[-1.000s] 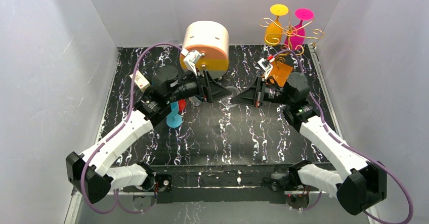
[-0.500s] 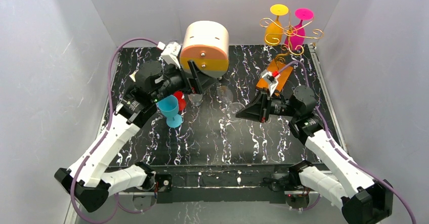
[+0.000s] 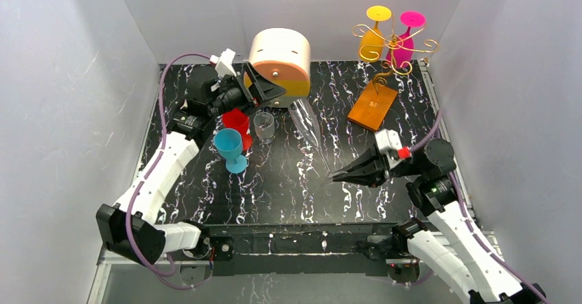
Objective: Take the wine glass off the wine glass rack
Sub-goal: Place the wine glass at the center of the board.
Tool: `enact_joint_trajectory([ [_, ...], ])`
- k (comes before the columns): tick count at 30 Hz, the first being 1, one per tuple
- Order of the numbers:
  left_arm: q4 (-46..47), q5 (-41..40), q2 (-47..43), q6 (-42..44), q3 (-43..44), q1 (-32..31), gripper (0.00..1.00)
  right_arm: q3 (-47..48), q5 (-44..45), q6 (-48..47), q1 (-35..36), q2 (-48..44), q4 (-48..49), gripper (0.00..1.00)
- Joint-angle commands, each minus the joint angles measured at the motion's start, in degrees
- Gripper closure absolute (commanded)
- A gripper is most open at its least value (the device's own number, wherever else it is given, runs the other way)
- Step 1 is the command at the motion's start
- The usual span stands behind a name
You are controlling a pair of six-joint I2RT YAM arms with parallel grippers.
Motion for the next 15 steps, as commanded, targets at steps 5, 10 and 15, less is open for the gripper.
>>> enact_joint_trajectory([
  [5, 8.79, 9.50, 2.49, -7.00, -1.78, 0.38, 0.06, 0.14, -4.86, -19.38, 0.20, -3.94, -1.59, 0.99],
  [10, 10.08, 15.19, 3.15, -6.21, -0.36, 0.38, 0.11, 0.86, -5.09, -21.93, 0.28, -2.41, -1.86, 0.99],
  [15, 10.19, 22.18, 3.34, -4.65, -0.03, 0.38, 0.14, 2.24, -5.57, -24.78, 0.22, -0.74, -3.84, 0.99],
])
